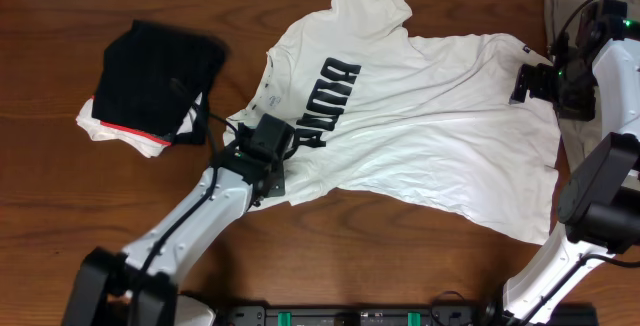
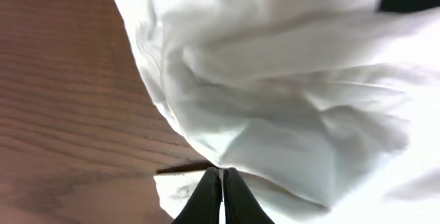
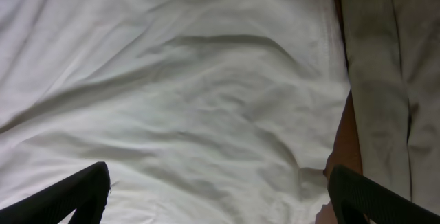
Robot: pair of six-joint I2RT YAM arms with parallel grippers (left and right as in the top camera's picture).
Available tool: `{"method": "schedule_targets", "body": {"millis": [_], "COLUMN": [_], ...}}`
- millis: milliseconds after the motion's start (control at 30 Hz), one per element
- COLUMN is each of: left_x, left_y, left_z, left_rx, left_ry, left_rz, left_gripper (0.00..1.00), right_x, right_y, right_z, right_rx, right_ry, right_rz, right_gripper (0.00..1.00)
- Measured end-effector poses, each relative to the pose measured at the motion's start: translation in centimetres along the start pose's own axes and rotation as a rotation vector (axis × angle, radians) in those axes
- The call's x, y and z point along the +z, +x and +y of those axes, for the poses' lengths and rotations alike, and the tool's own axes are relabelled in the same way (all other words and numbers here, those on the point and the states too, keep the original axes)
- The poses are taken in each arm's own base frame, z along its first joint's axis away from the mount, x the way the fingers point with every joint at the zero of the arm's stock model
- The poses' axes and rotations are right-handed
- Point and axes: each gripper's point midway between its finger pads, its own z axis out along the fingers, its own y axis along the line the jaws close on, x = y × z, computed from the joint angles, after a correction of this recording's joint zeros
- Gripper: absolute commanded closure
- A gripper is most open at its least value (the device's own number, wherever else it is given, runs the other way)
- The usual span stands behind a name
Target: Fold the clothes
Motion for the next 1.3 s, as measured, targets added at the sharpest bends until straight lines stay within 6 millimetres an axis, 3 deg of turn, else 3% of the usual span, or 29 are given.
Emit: {"method": "schedule_targets", "body": {"millis": [200, 367, 567, 733, 833, 900, 1300], "left_x": [-3.6, -4.3, -3.1, -1.4, -0.3, 0.3, 1.1], "left_y": [-0.4, 2.0, 4.0, 4.4, 4.9, 5.2, 5.2], "left_z": [-2.5, -5.6, -8.1, -8.9, -8.8, -8.7, -9.0], "left_rx": [0.049, 0.181, 0.281, 0.310, 0.324, 0.340, 0.381], "left_ry": [0.135, 0.200, 0.215, 0.202, 0.180, 0.168, 0.163], "left_rz": [-0.082, -0.042, 0.001, 0.031, 0.061, 0.078, 0.078], "left_gripper": [0.94, 0.94, 0.94, 0.94, 0.78, 0.73, 0.65], "right_x": [0.0, 0.0, 0.0, 0.0, 0.0, 0.0, 0.0], "right_y": [0.0, 0.0, 0.0, 0.0, 0.0, 0.0, 0.0], "right_z": [0.0, 0.0, 0.0, 0.0, 0.0, 0.0, 0.0], "right_rx": [0.000, 0.000, 0.000, 0.000, 0.000, 0.000, 0.000], "right_ry": [0.000, 0.000, 0.000, 0.000, 0.000, 0.000, 0.000], "right_rz": [0.000, 0.000, 0.000, 0.000, 0.000, 0.000, 0.000], "right_gripper": [0.01, 0.01, 0.01, 0.01, 0.01, 0.01, 0.01]}}
